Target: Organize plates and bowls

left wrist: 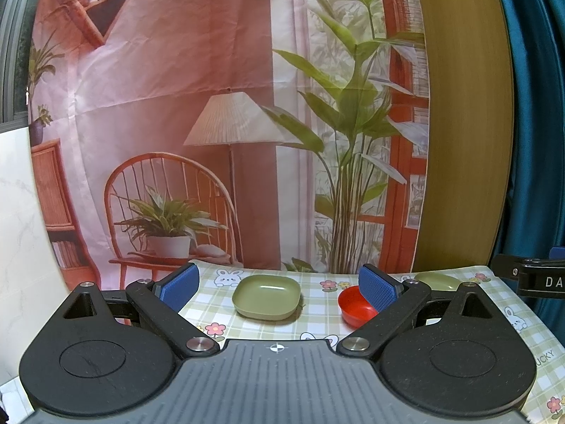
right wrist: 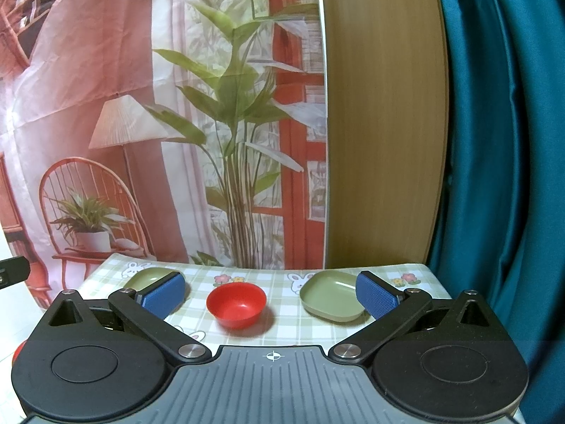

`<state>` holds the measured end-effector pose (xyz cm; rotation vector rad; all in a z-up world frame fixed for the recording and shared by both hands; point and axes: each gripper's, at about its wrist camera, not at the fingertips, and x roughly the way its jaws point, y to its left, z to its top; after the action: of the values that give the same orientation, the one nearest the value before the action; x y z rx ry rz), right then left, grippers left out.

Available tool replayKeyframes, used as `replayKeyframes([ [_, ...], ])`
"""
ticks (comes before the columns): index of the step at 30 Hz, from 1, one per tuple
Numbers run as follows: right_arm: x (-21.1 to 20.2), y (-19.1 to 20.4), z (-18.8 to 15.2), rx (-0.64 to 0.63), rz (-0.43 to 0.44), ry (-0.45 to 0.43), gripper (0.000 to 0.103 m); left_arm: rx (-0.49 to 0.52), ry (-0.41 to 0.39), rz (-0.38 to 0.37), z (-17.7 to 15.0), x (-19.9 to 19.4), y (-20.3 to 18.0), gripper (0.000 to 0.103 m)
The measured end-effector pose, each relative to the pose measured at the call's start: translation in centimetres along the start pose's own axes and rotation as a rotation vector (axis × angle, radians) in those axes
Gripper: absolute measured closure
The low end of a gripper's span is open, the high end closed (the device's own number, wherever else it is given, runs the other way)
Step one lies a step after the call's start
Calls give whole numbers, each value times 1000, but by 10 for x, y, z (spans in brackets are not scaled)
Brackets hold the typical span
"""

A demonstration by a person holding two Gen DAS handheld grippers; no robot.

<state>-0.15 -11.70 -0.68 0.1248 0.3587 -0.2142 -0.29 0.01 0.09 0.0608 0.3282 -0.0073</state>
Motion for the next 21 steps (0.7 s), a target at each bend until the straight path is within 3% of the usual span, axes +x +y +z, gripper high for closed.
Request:
replayKeyframes([
  [21, 0, 0, -2, 1, 2, -2, 0, -10, 4, -10, -1, 0, 1, 5],
])
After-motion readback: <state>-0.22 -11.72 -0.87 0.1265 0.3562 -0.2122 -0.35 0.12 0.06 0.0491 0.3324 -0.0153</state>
